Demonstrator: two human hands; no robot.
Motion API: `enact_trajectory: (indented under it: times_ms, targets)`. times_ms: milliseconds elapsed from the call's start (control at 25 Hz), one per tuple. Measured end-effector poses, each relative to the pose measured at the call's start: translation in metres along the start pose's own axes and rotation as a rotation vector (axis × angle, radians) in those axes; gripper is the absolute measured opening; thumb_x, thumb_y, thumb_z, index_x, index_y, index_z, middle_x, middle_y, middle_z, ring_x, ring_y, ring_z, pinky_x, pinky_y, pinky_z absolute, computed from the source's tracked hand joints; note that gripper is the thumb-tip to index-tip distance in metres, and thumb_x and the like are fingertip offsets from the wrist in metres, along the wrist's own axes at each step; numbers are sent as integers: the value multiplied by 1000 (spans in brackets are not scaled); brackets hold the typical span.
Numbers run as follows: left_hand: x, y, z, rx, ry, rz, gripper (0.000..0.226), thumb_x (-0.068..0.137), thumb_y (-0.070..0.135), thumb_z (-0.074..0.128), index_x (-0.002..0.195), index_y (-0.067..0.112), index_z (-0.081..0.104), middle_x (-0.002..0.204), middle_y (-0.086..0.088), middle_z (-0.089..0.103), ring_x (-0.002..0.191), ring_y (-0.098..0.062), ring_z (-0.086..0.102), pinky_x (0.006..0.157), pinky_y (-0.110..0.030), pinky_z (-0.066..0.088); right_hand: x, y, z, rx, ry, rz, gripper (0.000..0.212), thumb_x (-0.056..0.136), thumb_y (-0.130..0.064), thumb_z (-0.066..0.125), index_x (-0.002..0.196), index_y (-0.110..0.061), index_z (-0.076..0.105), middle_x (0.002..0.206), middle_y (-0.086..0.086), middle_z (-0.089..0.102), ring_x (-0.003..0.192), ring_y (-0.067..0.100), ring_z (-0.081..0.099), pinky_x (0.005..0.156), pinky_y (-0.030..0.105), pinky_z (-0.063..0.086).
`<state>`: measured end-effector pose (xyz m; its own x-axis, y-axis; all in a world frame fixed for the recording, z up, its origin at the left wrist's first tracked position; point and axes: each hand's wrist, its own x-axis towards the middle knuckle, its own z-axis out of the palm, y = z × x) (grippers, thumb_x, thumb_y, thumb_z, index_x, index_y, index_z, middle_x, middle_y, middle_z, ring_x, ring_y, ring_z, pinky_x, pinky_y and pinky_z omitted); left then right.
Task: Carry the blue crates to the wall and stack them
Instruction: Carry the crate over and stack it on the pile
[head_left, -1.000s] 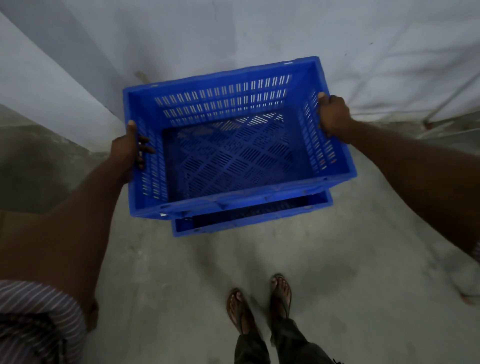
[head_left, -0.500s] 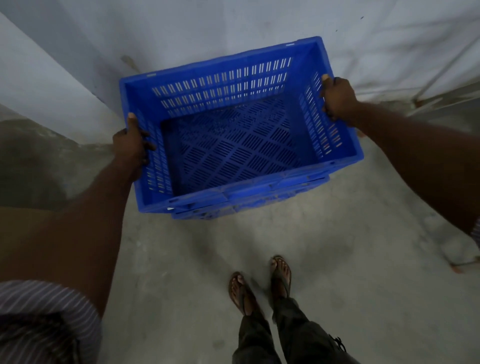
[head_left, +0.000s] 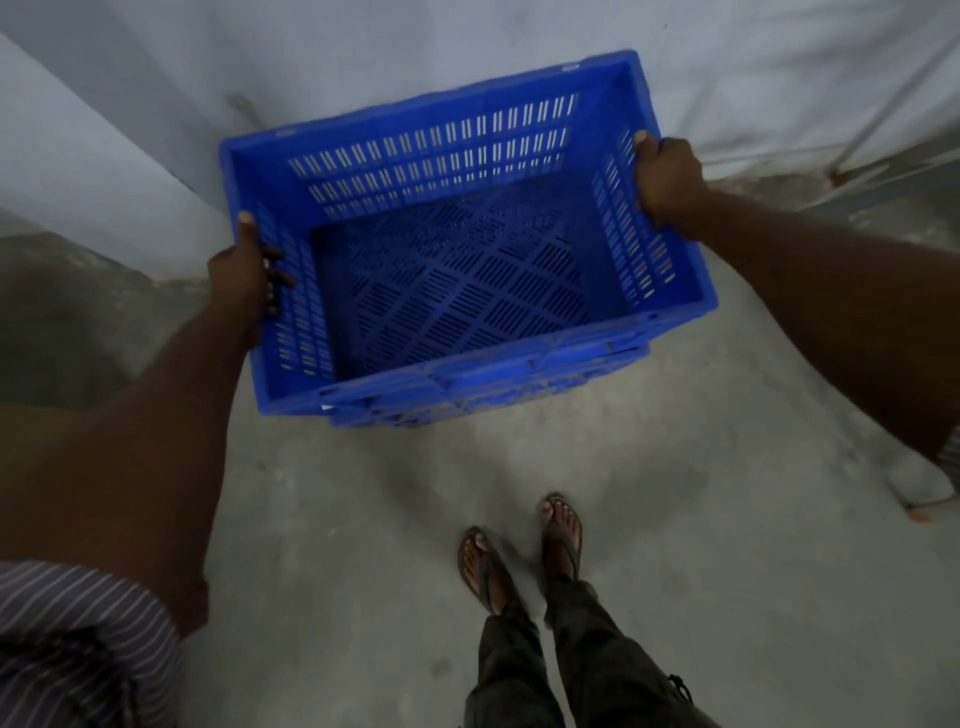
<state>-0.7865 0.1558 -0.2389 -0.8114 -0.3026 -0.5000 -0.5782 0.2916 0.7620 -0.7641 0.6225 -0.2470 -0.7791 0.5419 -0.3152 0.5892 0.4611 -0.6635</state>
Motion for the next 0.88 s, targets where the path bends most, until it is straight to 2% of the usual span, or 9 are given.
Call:
enact_trajectory:
  times_ms: [80,160,240,320,480,600,720,880]
  targets:
    - [-3,4,-1,-25,25,32,62,94,74,39,81,18,61,53,1,60,39,-13,41,39,-19,34,-4,0,0,-8,-28,25,50,99,-61,34,105,-13,49,110,18,64,84,34,63,59,37,53]
    - [-4,3,1,-20,17,41,62,94,75,40,78,18,61,46,4,58,35,-11,40,37,-17,33,-3,9,3,-22,-2,14,54,100,-59,34,112,-10,54,119,19,64,92,33,62,72,39,53]
    - [-5,3,4,-18,21,37,62,95,73,39,79,17,60,49,0,58,33,-10,38,36,-16,32,-5,9,0,-51,39,8,60,102,-56,34,122,-5,57,127,19,62,111,35,61,89,39,47]
    - [-4,-1,7,-12,52,47,63,95,73,38,78,17,60,53,-3,57,33,-12,38,36,-17,31,-11,6,-3,-47,41,5,61,102,-56,34,125,-4,57,130,18,61,118,35,59,92,37,45]
    - [4,-3,-1,1,56,60,64,91,77,40,76,18,61,41,2,56,32,-14,39,37,-17,31,-24,17,-1,-31,52,-14,63,101,-59,33,121,-5,58,124,17,64,111,34,62,94,44,50]
    - [1,2,0,14,67,85,65,89,78,43,74,18,62,42,3,57,32,-13,40,37,-17,32,-25,23,0,-12,53,-1,65,98,-63,33,117,-6,59,119,17,66,106,34,65,91,47,53]
    - [1,1,2,28,67,120,64,90,76,45,72,17,63,42,3,57,31,-11,42,36,-16,34,-26,20,-2,-41,80,6,65,99,-61,33,121,-5,58,122,17,65,107,33,64,92,45,53]
    - [2,-8,1,20,119,210,61,92,67,52,88,8,63,60,-5,60,36,-11,48,40,-23,41,-30,18,-1,-82,102,-15,63,102,-56,33,128,-2,55,130,20,61,117,36,60,93,41,48]
